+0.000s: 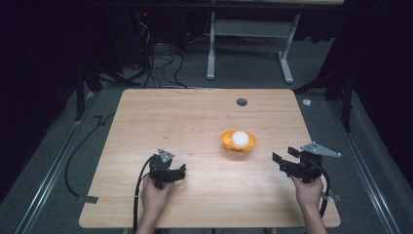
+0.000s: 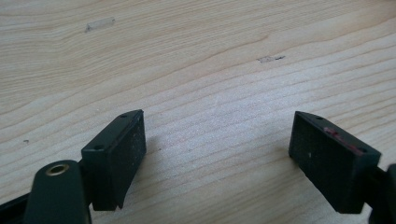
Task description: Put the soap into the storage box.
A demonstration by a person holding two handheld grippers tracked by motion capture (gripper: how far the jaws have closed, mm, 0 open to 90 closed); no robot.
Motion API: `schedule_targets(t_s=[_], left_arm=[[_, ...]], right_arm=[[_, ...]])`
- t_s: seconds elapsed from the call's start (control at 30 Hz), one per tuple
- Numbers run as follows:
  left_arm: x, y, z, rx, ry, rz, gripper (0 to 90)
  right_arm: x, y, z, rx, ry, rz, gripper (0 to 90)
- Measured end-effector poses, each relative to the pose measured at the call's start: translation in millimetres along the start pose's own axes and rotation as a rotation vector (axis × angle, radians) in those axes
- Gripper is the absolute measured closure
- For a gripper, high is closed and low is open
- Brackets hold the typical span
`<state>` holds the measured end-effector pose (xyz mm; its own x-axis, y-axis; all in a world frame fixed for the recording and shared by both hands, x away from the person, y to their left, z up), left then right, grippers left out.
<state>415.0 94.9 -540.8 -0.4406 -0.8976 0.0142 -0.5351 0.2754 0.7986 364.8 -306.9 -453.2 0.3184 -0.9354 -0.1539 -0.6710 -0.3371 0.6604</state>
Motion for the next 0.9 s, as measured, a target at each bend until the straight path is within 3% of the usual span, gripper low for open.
schedule_targets(t_s=[0.43,0.73,0.9], left_arm=[[0.0,0.1,0.1,-0.002,0.0,0.001,19.3],[0.1,0.0,0.0,0.0,0.0,0.0,19.3],[0.1,0.0,0.0,0.0,0.0,0.0,19.3]], right_arm=[[-1.6,-0.4,10.6,-0.011,-0.013,-0.006,29.2],[-10.4,-3.4,14.6,-0.026,0.012,-0.028,29.2],[-14.0,-6.2,21.0,-0.042,0.002,-0.042,29.4]])
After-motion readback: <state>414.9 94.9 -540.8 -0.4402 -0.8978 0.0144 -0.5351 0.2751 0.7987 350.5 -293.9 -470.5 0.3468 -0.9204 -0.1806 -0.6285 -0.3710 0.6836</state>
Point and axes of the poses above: each handheld gripper's, and its own axes: y roughly backward along the jaws, z roughly out of its underside, x roughly to its right, the point moved 5 cm from there along -y, roughly forward along the jaws, and after that the axes turned 10 degrees about -x, right-handed, at the moved point
